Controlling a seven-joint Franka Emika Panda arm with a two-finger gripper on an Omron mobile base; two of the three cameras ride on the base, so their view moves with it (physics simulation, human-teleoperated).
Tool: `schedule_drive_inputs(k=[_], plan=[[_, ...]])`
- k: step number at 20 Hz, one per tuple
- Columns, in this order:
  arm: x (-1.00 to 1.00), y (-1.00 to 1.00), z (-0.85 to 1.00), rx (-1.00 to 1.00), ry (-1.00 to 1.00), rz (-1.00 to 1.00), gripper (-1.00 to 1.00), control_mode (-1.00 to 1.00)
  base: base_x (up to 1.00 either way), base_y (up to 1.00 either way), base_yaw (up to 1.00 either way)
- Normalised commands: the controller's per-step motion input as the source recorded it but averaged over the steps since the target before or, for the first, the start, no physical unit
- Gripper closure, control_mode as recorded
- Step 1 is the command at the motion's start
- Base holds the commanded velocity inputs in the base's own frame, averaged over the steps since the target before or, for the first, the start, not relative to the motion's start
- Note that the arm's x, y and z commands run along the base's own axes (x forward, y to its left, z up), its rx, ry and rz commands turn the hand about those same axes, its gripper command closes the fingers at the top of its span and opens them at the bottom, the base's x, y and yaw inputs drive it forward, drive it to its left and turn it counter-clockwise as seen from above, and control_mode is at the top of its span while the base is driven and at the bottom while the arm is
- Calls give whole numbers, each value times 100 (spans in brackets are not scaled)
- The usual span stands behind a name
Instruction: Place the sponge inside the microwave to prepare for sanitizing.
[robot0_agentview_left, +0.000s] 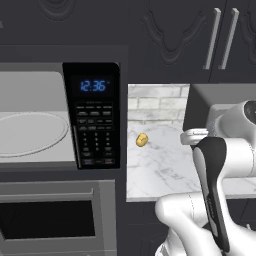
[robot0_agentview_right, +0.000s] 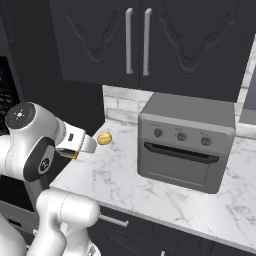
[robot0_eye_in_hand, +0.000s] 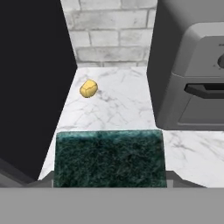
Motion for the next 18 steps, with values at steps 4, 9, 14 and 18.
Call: schedule_drive_inputs(k=[4,9,14,18], plan=[[0,0,0,0,0,0,100,100,-42,14,-6],[0,0,0,0,0,0,100,100,-63,33,-10],[0,0,0,0,0,0,100,100,-53,74,-2],[0,0,0,0,0,0,100,100,-26,98,2]])
